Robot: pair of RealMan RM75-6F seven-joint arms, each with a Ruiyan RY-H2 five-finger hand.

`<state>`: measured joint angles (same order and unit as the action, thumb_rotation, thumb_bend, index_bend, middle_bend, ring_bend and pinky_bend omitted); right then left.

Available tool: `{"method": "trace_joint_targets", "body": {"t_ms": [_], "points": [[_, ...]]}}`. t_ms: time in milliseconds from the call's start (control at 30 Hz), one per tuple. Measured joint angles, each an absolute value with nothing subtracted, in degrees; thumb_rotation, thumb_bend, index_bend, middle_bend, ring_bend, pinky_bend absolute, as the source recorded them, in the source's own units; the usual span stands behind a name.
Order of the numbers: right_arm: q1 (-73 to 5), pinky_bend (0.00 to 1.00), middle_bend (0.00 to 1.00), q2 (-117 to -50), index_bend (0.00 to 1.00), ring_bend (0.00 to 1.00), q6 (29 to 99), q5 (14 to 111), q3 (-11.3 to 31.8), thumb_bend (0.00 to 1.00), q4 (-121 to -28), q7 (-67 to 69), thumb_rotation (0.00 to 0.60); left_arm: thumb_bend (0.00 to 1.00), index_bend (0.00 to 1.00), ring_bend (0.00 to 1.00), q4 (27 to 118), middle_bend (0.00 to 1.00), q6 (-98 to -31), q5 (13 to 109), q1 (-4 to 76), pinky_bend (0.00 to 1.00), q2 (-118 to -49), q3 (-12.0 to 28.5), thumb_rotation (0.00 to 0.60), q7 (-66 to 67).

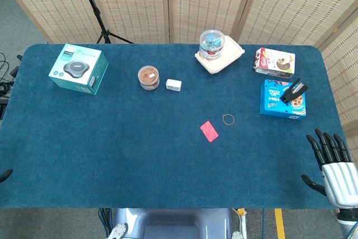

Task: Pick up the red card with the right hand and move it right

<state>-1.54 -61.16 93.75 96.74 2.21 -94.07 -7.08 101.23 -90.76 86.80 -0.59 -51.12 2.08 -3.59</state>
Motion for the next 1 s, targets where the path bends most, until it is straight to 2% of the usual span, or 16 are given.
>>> {"method": "trace_joint_targets", "body": {"t_ms": [567,833,900,1000], "points": [[-2.1,0.0,0.0,-61.9,0.0,0.0,92.5,97.7,1.5,0.0,-93.7,-6.5,0.6,0.0,0.0,0.0,101.1,0.0,-90.9,87.0,-0.7,0.0,-50.6,2.0,0.6,-5.2],[-4.3,0.0,0.0,-67.0,0.0,0.0,90.5,99.2,1.7,0.0,-92.3,-8.2,0.6,0.0,0.0,0.0,101.2,0.0,-91.0,86.3,-0.8,0.0,-50.5,2.3,0.6,-5.6],[-5.8,0.0,0.0,-68.2,0.0,0.0,89.0,100.3,1.8,0.04,-91.6,-8.8,0.6,0.0,0.0,0.0,101.3,0.0,-90.8,86.1,-0.7,0.0,-50.5,2.4,0.6,-5.4],[-8.6,0.0,0.0,-69.6,0.0,0.0,85.9,101.9,2.1,0.24,-91.2,-10.3,0.6,0.0,0.0,0.0,101.5,0.0,-90.2,85.7,-0.5,0.0,-50.6,2.4,0.6,-4.9]]}}
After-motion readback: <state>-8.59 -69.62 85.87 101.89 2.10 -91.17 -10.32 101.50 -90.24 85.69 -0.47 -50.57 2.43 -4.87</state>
